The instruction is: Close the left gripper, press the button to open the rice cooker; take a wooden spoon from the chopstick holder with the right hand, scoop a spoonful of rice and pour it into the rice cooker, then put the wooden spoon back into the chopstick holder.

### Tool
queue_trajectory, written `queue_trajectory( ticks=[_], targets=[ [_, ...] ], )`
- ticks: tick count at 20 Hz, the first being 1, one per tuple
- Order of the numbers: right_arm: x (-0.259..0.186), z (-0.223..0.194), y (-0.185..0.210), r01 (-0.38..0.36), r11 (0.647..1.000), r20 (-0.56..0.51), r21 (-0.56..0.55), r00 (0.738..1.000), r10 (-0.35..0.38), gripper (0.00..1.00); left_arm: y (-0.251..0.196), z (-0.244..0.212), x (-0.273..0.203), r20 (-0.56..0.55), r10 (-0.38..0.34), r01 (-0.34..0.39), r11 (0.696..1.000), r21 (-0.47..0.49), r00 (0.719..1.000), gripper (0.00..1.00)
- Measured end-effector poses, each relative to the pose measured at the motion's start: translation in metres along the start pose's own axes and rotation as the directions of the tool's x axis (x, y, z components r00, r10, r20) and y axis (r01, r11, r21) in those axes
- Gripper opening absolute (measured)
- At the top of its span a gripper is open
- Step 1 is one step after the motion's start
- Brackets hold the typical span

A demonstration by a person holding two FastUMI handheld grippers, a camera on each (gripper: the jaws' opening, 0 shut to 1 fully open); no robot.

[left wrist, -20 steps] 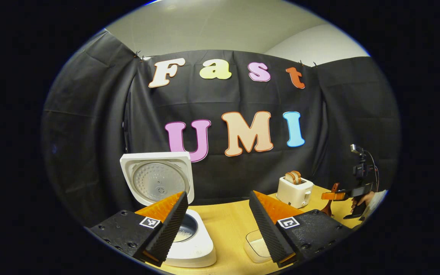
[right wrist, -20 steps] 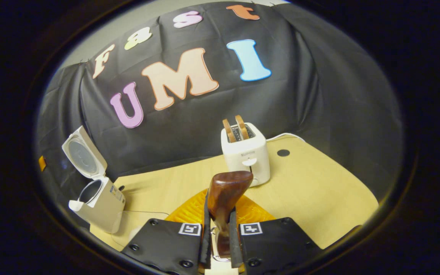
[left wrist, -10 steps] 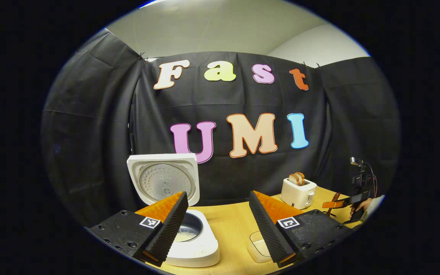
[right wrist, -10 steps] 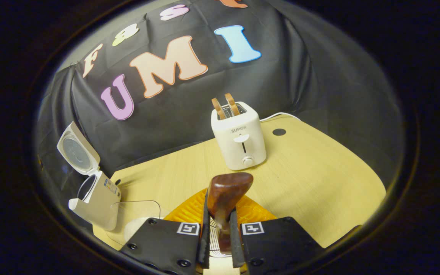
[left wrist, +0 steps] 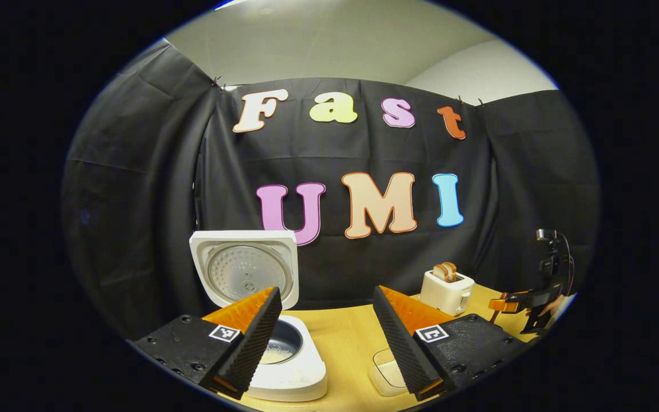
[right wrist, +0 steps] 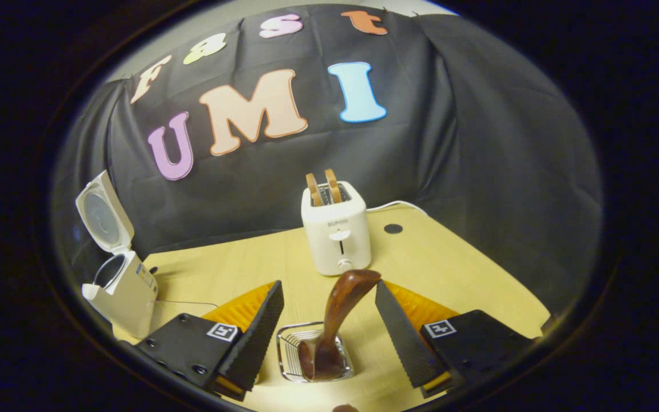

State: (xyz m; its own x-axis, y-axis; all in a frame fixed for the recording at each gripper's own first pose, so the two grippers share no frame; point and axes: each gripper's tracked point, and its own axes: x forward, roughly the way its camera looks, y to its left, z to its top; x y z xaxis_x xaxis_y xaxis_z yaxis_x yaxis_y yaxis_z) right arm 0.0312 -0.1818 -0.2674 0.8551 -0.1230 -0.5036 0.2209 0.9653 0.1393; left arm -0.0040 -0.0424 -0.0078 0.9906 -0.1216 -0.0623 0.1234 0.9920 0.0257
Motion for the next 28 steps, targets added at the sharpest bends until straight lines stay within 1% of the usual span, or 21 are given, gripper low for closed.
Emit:
queue_trajectory(
  ticks=[2, 4, 7, 9, 10, 12, 13, 16, 17, 20, 24, 28],
  targets=[
    [-0.009, 0.023, 0.003, 0.009, 0.999, 0.054, -0.03, 0.999, -0.008, 1.0, 0.003, 0.002, 0.003, 0.006, 0.001, -0.001, 1.0, 0.003, 1.0, 0.95],
    [-0.019, 0.044, 0.011, 0.003, 0.998, 0.098, -0.068, 0.995, 0.003, 1.0, 0.009, 0.005, 0.009, 0.011, 0.007, -0.007, 1.0, 0.0, 1.0, 0.95],
    [-0.037, 0.074, 0.034, -0.038, 0.993, 0.147, -0.111, 0.988, 0.054, 1.0, 0.023, 0.01, 0.019, 0.017, 0.026, -0.026, 1.0, -0.003, 1.0, 0.95],
    [-0.045, 0.084, 0.051, -0.062, 0.988, 0.157, -0.141, 0.984, 0.084, 1.0, 0.036, 0.016, 0.026, 0.023, 0.043, -0.043, 0.999, 0.001, 0.999, 0.93],
    [-0.05, 0.086, 0.061, -0.079, 0.985, 0.158, -0.154, 0.982, 0.104, 0.99, 0.045, 0.018, 0.029, 0.028, 0.056, -0.056, 0.998, 0.003, 0.998, 0.96],
    [-0.061, 0.091, 0.08, -0.114, 0.977, 0.165, -0.181, 0.976, 0.144, 1.0, 0.063, 0.022, 0.038, 0.03, 0.086, -0.086, 0.996, 0.002, 0.996, 0.93],
    [-0.055, 0.089, 0.086, -0.124, 0.973, 0.171, -0.195, 0.972, 0.158, 0.99, 0.072, 0.024, 0.042, 0.028, 0.097, -0.097, 0.995, -0.001, 0.995, 0.93],
    [-0.063, 0.089, 0.104, -0.151, 0.965, 0.169, -0.217, 0.967, 0.189, 1.0, 0.101, 0.032, 0.057, 0.021, 0.133, -0.133, 0.991, -0.005, 0.991, 0.93],
    [-0.064, 0.087, 0.108, -0.158, 0.963, 0.164, -0.219, 0.967, 0.196, 1.0, 0.11, 0.037, 0.063, 0.025, 0.142, -0.142, 0.99, -0.008, 0.99, 0.95],
    [-0.073, 0.084, 0.114, -0.163, 0.958, 0.157, -0.235, 0.967, 0.203, 1.0, 0.134, 0.051, 0.08, 0.038, 0.159, -0.158, 0.987, -0.023, 0.986, 0.92],
    [-0.084, 0.084, 0.119, -0.169, 0.952, 0.151, -0.257, 0.966, 0.212, 1.0, 0.157, 0.061, 0.105, 0.026, 0.168, -0.167, 0.986, -0.028, 0.985, 0.94],
    [-0.089, 0.084, 0.113, -0.15, 0.959, 0.154, -0.24, 0.97, 0.19, 1.0, 0.171, 0.065, 0.133, 0.012, 0.173, -0.173, 0.985, -0.002, 0.985, 0.92]
  ],
)
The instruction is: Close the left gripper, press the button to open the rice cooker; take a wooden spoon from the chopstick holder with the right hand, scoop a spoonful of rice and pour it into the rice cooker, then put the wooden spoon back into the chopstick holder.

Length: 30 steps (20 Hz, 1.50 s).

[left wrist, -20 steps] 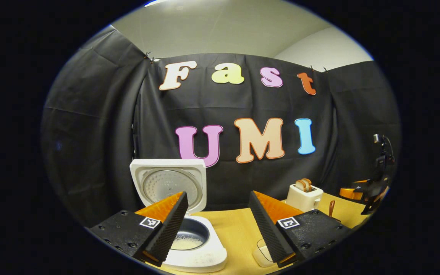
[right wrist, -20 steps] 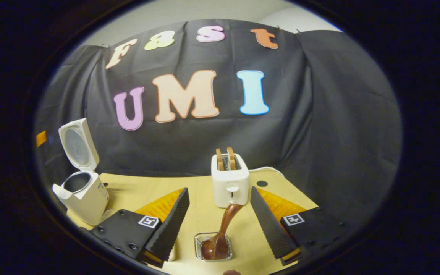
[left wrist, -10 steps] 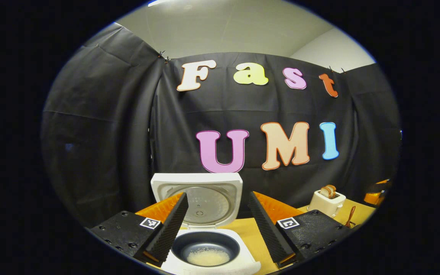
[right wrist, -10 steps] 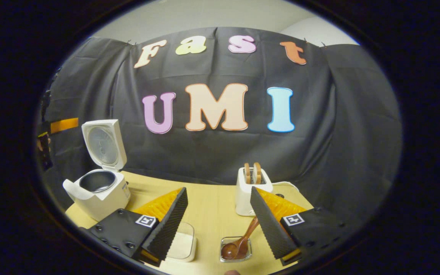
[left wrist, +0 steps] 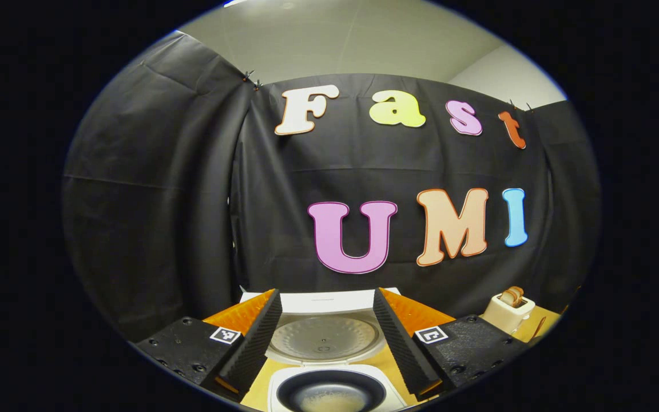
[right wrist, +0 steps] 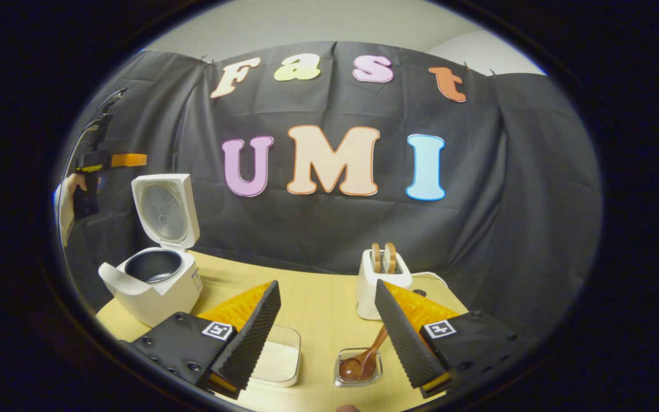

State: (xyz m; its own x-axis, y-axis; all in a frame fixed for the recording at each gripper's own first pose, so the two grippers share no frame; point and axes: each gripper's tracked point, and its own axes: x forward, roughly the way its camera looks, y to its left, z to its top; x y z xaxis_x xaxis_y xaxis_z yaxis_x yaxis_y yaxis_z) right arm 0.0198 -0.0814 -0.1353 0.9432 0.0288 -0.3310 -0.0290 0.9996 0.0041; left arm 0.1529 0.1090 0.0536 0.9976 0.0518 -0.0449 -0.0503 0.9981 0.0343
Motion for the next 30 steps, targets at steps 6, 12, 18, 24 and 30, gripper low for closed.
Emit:
queue_trajectory(
  ticks=[6, 12, 18, 24, 30],
  targets=[
    [-0.012, -0.01, -0.017, 0.052, 0.999, -0.02, -0.005, 0.998, -0.052, 1.0, 0.009, -0.01, 0.05, -0.046, 0.005, -0.005, 1.0, 0.006, 0.999, 0.94],
    [-0.015, -0.011, -0.031, 0.088, 0.996, -0.027, 0.002, 0.996, -0.088, 1.0, 0.01, -0.041, 0.079, -0.125, 0.034, -0.029, 0.999, 0.039, 0.992, 0.94],
    [-0.01, -0.009, -0.028, 0.074, 0.997, -0.028, 0.016, 0.997, -0.074, 1.0, 0.009, -0.04, 0.081, -0.114, 0.036, -0.034, 0.999, 0.017, 0.993, 0.94],
    [0.001, 0.0, -0.01, 0.018, 1.0, -0.005, 0.012, 1.0, -0.018, 1.0, 0.007, -0.043, 0.06, -0.13, 0.03, -0.031, 0.999, -0.006, 0.991, 0.95],
    [0.01, 0.004, 0.007, -0.034, 0.999, 0.003, 0.021, 0.999, 0.034, 1.0, 0.002, -0.045, 0.03, -0.134, 0.017, -0.023, 0.999, -0.045, 0.991, 0.95]
  ],
)
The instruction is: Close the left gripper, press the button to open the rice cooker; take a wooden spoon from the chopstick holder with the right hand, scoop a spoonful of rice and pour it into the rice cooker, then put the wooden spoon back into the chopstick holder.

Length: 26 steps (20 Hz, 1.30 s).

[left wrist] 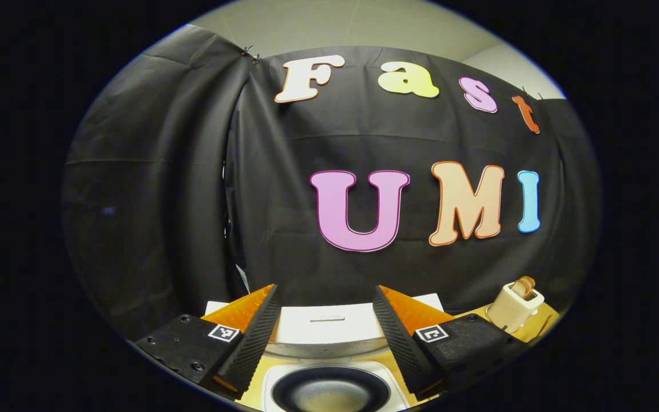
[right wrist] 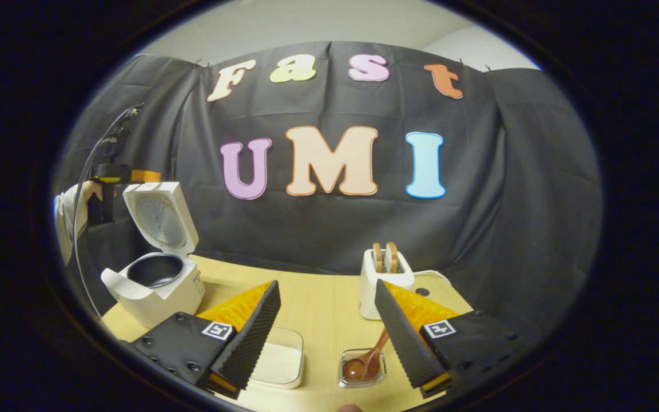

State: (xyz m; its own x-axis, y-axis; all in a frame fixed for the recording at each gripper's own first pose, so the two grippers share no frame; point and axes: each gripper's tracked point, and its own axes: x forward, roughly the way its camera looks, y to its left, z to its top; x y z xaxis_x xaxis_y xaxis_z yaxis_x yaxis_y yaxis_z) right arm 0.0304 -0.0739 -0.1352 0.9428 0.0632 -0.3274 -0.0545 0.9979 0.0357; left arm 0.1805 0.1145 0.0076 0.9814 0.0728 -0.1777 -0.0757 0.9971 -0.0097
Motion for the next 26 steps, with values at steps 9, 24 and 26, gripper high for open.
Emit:
queue_trajectory(
  ticks=[9, 24, 26],
  targets=[
    [0.006, 0.006, 0.024, -0.066, 0.998, 0.018, -0.002, 0.998, 0.066, 1.0, -0.004, -0.03, -0.052, -0.03, -0.001, 0.0, 1.0, -0.014, 1.0, 0.94],
    [0.015, 0.008, 0.057, -0.156, 0.988, 0.017, 0.004, 0.988, 0.155, 1.0, -0.007, -0.137, -0.116, -0.22, 0.006, -0.024, 0.996, -0.081, 0.976, 0.94],
    [0.014, 0.008, 0.059, -0.16, 0.987, 0.015, 0.002, 0.987, 0.16, 1.0, -0.007, -0.145, -0.119, -0.229, 0.01, -0.026, 0.997, -0.07, 0.973, 0.94]
  ],
)
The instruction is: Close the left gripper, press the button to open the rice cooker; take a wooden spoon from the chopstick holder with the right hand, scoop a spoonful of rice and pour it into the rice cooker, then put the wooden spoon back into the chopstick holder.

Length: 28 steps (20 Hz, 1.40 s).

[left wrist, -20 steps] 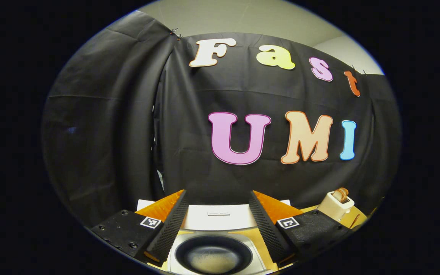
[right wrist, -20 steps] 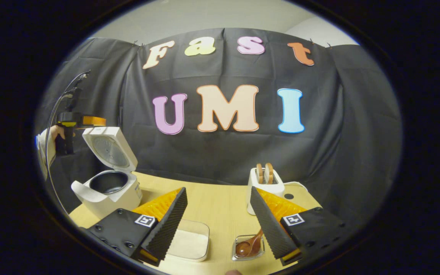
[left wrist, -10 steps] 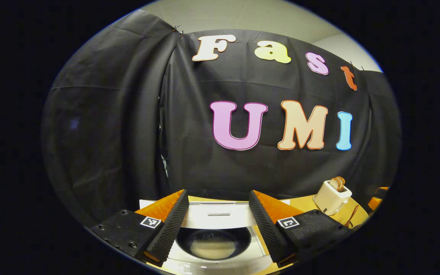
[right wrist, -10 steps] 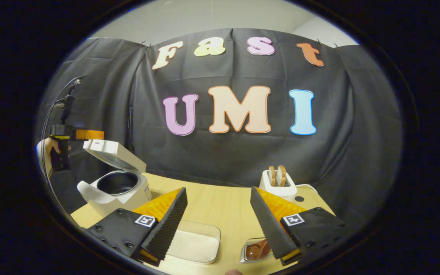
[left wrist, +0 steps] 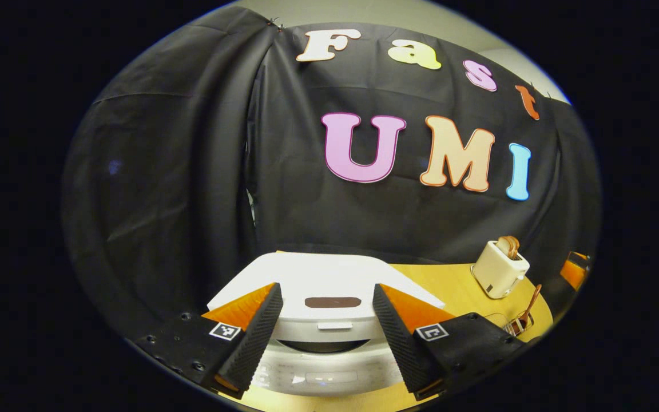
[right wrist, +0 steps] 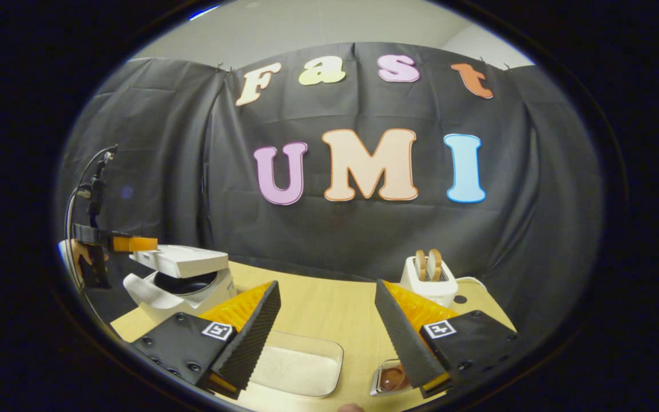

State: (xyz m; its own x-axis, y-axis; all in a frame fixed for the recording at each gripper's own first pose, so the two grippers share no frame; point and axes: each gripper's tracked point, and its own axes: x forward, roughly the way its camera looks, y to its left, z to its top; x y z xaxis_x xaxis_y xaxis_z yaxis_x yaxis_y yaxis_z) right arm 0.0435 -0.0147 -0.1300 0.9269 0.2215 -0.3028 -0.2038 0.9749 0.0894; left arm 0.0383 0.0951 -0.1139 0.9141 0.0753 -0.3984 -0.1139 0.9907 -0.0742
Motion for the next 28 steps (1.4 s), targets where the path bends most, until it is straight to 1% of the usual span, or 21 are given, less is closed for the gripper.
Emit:
queue_trajectory(
  ticks=[5, 16, 20, 22, 24, 26, 28],
  targets=[
    [-0.002, -0.001, 0.003, -0.005, 1.0, -0.003, -0.007, 1.0, 0.005, 1.0, 0.0, -0.017, -0.001, -0.027, 0.008, -0.007, 1.0, 0.011, 1.0, 0.94],
    [-0.002, -0.005, 0.01, -0.017, 1.0, -0.014, -0.015, 1.0, 0.017, 1.0, 0.002, -0.069, 0.001, -0.141, 0.016, -0.013, 1.0, 0.018, 0.99, 0.95],
    [-0.002, -0.006, 0.011, -0.018, 1.0, -0.019, -0.017, 1.0, 0.018, 1.0, 0.002, -0.081, 0.002, -0.16, 0.034, -0.024, 0.998, 0.065, 0.986, 0.95],
    [-0.002, -0.006, 0.011, -0.015, 1.0, -0.02, -0.023, 1.0, 0.014, 1.0, 0.002, -0.077, 0.003, -0.115, 0.04, -0.035, 0.998, 0.045, 0.993, 0.96],
    [-0.002, -0.008, 0.014, -0.022, 1.0, -0.023, -0.018, 0.999, 0.021, 1.0, 0.003, -0.078, 0.002, -0.086, 0.038, -0.034, 0.998, 0.052, 0.996, 0.96],
    [-0.003, -0.009, 0.02, -0.032, 0.999, -0.029, -0.016, 0.999, 0.032, 1.0, 0.002, -0.079, 0.001, -0.086, 0.037, -0.033, 0.998, 0.051, 0.996, 0.96],
    [-0.004, -0.004, 0.025, -0.045, 0.999, -0.014, -0.015, 0.999, 0.045, 1.0, 0.0, -0.075, 0.0, -0.062, 0.013, -0.008, 0.997, 0.071, 0.998, 0.95]
  ],
)
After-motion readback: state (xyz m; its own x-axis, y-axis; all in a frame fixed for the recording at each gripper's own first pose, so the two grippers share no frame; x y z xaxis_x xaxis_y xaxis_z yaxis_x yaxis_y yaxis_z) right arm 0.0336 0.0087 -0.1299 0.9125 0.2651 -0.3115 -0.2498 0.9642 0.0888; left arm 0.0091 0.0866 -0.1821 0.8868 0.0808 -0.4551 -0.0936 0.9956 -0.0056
